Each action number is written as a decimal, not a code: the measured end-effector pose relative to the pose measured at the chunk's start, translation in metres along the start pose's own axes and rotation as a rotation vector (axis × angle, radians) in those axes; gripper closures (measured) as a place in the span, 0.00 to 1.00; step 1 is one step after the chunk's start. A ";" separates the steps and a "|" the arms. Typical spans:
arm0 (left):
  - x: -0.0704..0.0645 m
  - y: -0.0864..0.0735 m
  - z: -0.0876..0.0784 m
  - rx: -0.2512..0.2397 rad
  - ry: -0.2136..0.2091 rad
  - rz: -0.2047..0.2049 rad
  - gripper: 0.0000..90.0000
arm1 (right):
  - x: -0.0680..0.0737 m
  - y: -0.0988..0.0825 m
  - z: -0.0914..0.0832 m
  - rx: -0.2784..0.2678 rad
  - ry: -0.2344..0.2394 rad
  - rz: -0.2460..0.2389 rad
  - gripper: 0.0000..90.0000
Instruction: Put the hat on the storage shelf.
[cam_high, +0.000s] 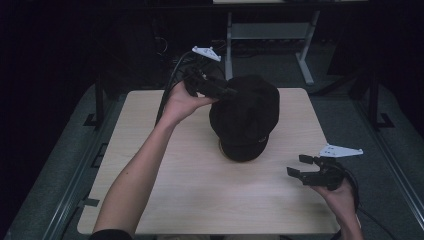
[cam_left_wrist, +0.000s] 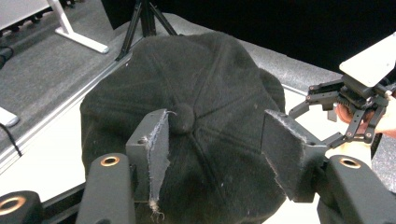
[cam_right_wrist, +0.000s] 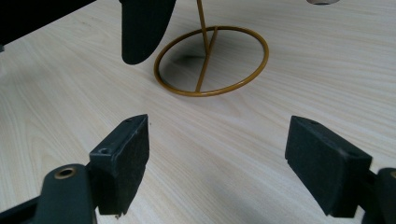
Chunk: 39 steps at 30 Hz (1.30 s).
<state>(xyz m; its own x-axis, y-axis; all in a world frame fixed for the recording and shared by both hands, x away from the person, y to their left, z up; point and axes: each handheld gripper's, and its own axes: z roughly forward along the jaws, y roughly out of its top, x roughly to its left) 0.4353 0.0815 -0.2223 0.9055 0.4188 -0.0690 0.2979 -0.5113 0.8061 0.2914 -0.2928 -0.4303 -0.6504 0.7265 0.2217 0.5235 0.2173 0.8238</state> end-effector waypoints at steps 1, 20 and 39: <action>0.000 -0.001 -0.001 0.000 0.001 -0.001 0.45 | 0.000 0.000 0.000 0.001 0.001 0.001 0.24; -0.005 -0.030 -0.024 -0.009 0.040 -0.015 0.40 | 0.004 0.001 0.003 0.006 -0.004 -0.004 0.23; -0.008 -0.064 -0.039 -0.022 0.052 -0.058 0.37 | 0.010 0.001 0.007 0.015 -0.005 -0.022 0.22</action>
<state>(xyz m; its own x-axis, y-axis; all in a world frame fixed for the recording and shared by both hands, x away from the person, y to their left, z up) 0.3973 0.1403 -0.2509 0.8698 0.4859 -0.0856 0.3419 -0.4686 0.8146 0.2898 -0.2807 -0.4308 -0.6596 0.7243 0.2009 0.5169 0.2431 0.8208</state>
